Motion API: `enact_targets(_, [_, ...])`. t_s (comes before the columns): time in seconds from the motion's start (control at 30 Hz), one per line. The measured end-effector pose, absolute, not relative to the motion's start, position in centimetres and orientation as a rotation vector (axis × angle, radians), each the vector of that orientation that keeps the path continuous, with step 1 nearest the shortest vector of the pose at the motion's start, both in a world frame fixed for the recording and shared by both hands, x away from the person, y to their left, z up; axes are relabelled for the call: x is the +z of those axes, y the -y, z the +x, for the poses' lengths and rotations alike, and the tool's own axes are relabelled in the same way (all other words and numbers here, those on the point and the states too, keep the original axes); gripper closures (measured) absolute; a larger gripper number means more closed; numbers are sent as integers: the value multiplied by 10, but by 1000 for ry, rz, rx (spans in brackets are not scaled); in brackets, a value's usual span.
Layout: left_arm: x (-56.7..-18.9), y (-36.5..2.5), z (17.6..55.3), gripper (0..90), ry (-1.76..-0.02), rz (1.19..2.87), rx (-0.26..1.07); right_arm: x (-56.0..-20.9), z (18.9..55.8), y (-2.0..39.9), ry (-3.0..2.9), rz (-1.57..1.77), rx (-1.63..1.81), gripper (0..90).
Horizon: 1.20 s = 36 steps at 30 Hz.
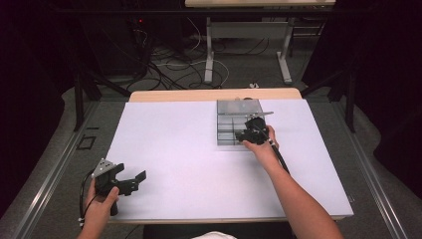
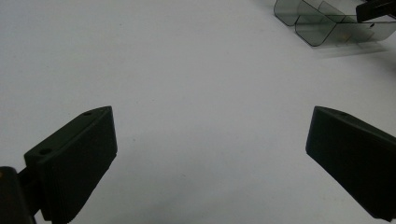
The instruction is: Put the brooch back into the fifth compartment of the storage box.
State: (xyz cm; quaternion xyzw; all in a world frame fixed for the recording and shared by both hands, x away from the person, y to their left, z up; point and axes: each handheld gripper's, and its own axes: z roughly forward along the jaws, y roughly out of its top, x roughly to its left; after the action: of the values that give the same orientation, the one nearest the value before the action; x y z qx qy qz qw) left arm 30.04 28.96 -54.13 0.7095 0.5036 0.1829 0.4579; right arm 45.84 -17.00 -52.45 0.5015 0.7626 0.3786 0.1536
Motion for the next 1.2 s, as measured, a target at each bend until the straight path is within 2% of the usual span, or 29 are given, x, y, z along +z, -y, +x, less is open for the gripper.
enact_targets(0.3, [-541,-289,301,21,-1231,1761,442,-519,452,167,-2186,1411,1090,433])
enact_targets(0.57, [-541,-289,301,21,-1228,1761,442,-511,445,165,-2199,1355,1142,375])
enact_targets(0.93, [-541,-288,299,21,-1226,1762,443,-499,431,168,-2220,1313,1208,352])
enact_targets(1.2, [-541,-287,299,22,-1229,1759,441,-494,417,181,-2222,1282,1202,282])
